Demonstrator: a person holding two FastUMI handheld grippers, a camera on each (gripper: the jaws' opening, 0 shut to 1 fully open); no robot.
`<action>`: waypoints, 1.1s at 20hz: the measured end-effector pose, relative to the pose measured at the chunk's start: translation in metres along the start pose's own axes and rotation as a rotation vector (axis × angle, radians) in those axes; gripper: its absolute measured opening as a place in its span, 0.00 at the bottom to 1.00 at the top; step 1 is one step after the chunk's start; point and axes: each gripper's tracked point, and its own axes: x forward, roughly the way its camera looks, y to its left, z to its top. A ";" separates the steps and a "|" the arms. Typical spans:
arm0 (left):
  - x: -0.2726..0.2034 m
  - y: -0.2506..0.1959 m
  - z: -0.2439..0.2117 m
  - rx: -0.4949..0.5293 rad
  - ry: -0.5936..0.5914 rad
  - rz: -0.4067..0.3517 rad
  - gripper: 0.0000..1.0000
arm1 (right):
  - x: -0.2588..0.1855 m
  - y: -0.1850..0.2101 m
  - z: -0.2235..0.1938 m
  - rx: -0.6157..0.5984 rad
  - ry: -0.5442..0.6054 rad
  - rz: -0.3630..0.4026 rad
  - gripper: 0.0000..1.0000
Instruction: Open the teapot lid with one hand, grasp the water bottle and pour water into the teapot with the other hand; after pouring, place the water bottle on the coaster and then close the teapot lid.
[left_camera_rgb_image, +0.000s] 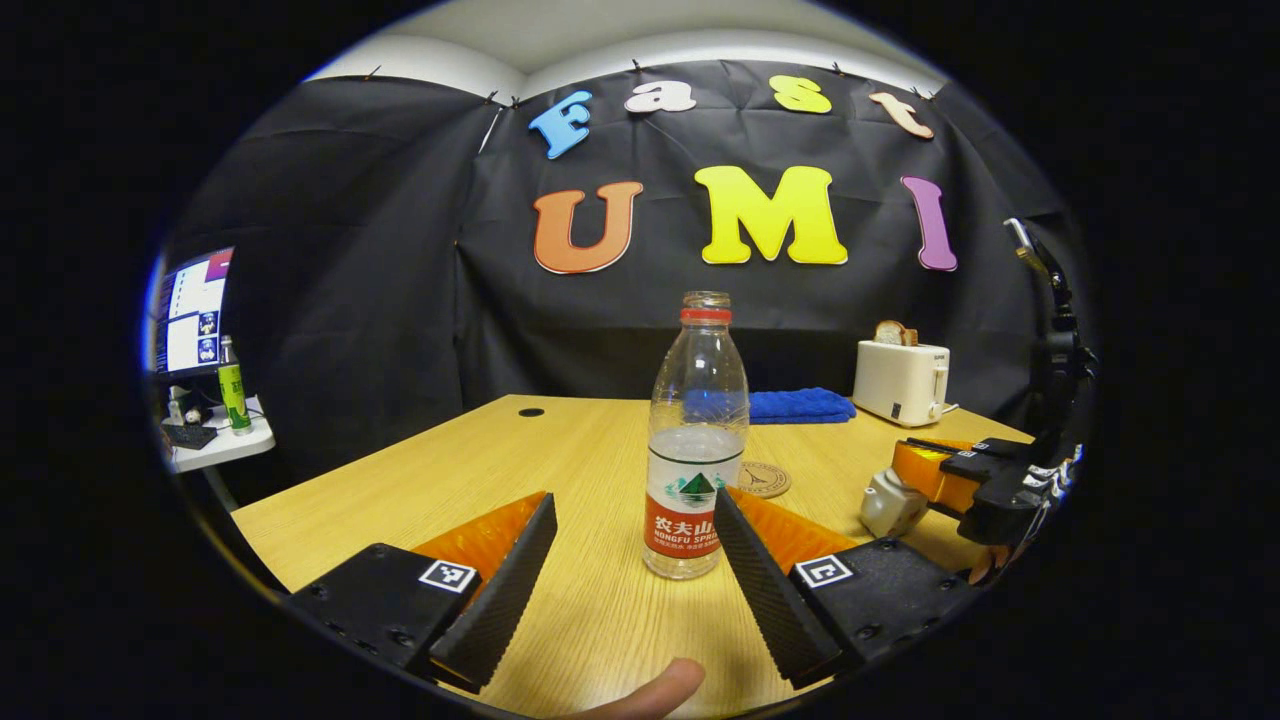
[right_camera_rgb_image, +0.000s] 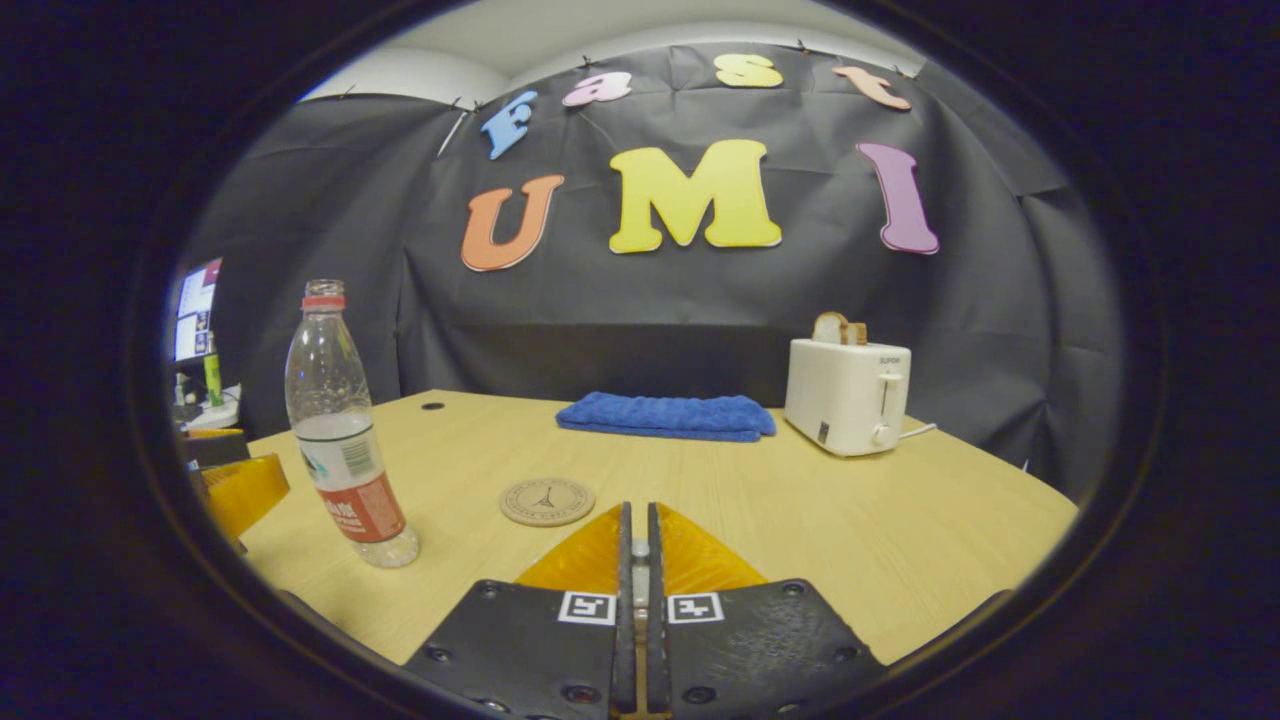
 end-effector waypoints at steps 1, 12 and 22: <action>0.000 -0.004 -0.001 -0.002 -0.002 -0.014 1.00 | -0.002 -0.001 0.003 0.009 -0.004 0.005 0.04; 0.029 -0.027 0.003 0.030 -0.056 -0.113 0.99 | -0.036 -0.011 0.042 -0.034 -0.103 0.004 0.04; 0.070 -0.025 0.014 0.033 -0.096 -0.115 0.99 | -0.042 -0.041 0.040 -0.015 -0.092 -0.048 0.04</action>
